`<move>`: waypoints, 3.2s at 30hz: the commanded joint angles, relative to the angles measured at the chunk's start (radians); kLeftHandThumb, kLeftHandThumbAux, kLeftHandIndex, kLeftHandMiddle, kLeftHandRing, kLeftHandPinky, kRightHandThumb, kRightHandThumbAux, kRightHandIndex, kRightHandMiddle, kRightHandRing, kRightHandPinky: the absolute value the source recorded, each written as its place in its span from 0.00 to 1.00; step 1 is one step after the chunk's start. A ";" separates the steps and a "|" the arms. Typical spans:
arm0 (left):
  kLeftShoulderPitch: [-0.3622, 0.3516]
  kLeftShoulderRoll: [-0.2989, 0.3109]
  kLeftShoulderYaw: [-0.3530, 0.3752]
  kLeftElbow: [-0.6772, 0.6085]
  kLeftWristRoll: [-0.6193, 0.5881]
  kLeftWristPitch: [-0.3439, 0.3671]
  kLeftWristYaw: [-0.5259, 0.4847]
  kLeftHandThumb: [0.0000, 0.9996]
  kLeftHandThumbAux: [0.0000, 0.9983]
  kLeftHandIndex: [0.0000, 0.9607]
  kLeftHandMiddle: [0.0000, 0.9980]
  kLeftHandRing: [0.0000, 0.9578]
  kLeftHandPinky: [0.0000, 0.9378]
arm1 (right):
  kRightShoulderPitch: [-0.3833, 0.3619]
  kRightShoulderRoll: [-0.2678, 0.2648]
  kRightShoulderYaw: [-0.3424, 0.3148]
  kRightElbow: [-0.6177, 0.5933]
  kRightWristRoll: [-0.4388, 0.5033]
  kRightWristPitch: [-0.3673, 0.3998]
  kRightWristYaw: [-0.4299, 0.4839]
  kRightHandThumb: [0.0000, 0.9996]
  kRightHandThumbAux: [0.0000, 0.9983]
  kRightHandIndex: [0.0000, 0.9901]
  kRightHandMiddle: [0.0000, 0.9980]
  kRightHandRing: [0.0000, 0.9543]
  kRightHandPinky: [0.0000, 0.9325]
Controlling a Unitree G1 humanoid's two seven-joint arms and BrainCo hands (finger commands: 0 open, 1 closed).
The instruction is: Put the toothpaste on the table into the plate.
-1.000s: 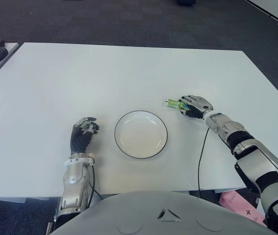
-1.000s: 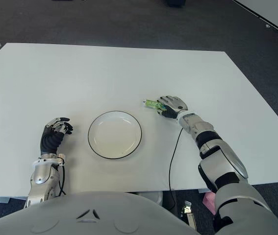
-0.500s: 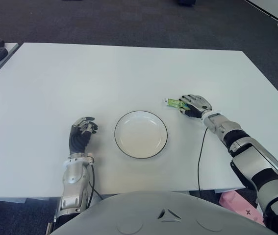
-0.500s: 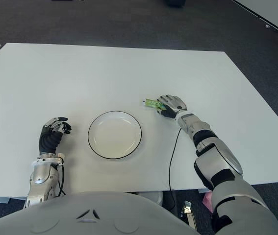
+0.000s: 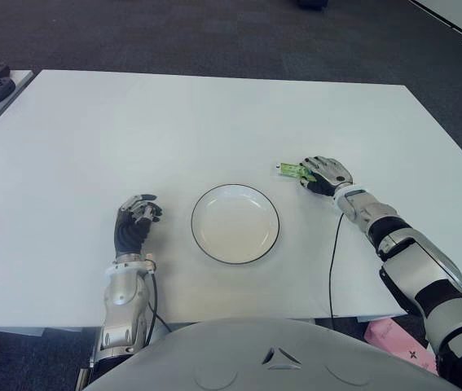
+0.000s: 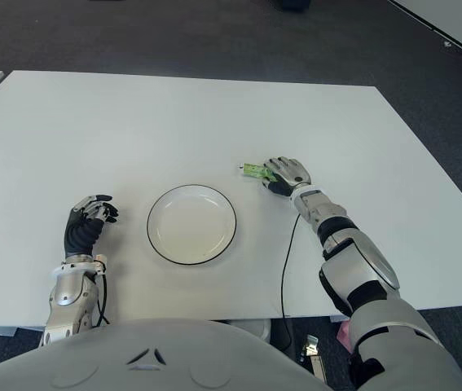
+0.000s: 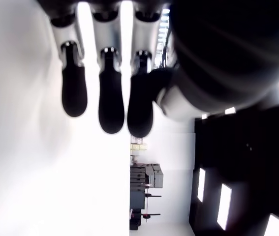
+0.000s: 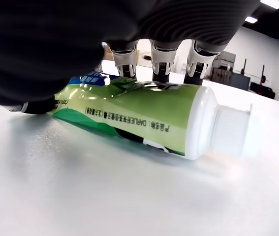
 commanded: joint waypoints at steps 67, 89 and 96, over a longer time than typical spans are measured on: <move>-0.008 -0.003 0.012 0.006 0.013 -0.001 -0.007 0.69 0.72 0.45 0.60 0.60 0.59 | 0.190 0.092 -0.139 -0.025 0.155 0.022 -0.479 0.85 0.68 0.40 0.55 0.89 0.90; -0.016 -0.006 0.015 0.014 0.005 0.012 0.003 0.70 0.72 0.45 0.60 0.60 0.59 | 0.232 0.076 -0.245 -0.308 0.172 -0.034 -0.622 0.85 0.68 0.43 0.48 0.78 0.83; -0.019 -0.007 0.013 0.022 0.020 -0.006 0.009 0.70 0.72 0.45 0.61 0.61 0.60 | 0.231 0.086 -0.256 -0.357 0.164 -0.063 -0.656 0.85 0.68 0.43 0.48 0.79 0.84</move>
